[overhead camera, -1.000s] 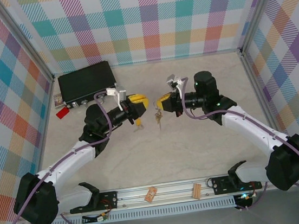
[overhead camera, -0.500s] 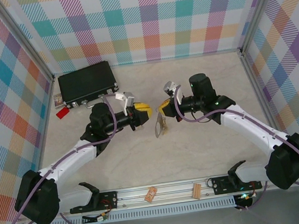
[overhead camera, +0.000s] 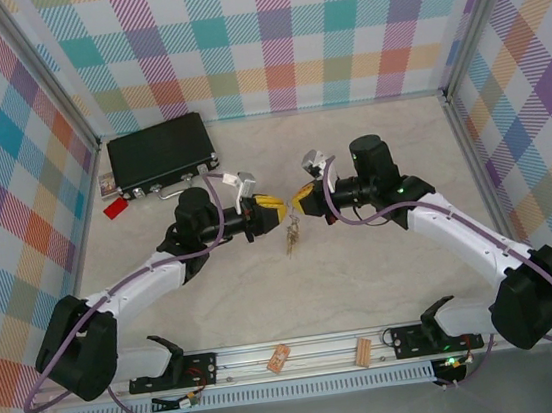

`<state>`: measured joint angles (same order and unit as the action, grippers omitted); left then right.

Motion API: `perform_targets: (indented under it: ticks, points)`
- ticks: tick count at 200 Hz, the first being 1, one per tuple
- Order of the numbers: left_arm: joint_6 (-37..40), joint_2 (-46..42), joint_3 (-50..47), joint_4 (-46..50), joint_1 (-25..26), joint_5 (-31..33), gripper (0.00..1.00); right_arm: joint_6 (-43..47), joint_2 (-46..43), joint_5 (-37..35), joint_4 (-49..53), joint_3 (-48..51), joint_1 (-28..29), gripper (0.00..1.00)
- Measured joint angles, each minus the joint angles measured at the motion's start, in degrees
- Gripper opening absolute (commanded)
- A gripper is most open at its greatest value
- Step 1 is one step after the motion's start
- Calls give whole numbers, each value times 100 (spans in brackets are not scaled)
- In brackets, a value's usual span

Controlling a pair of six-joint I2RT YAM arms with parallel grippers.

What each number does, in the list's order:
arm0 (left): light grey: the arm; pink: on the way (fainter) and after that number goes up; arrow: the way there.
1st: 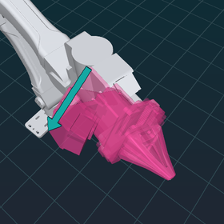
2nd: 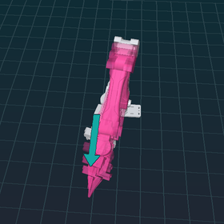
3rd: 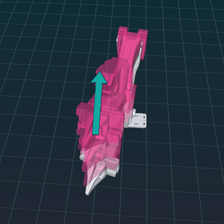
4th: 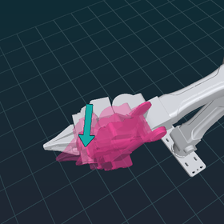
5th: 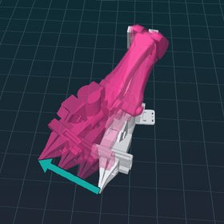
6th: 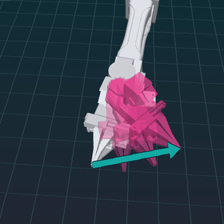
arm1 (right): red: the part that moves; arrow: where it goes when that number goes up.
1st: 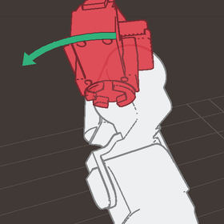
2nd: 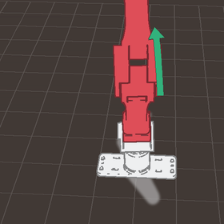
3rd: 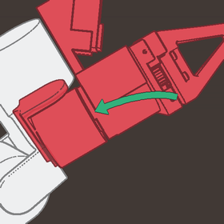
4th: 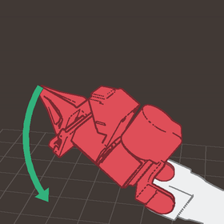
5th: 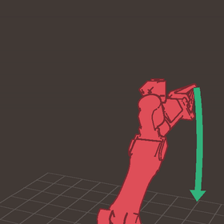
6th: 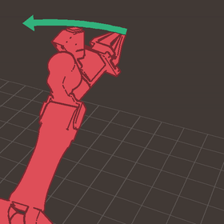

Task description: Put the keys on the keyring

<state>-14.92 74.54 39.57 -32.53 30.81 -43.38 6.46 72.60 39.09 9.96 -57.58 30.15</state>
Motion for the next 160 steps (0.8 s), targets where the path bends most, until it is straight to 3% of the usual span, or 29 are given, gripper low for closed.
perform_targets:
  ticks: [32,74,120,160]
  points:
    - [-59,9,2,-85,0,-7,30,-70,0,42,-9,0,0,0]
    - [-72,-81,0,-55,-26,321,41,-195,-4,0,-146,15,0,0]
    - [-83,-748,-249,83,-111,997,42,-313,-107,-208,-323,256,0,0]
    - [-142,-925,-433,90,-125,933,42,-442,-120,-190,-431,361,0,0]
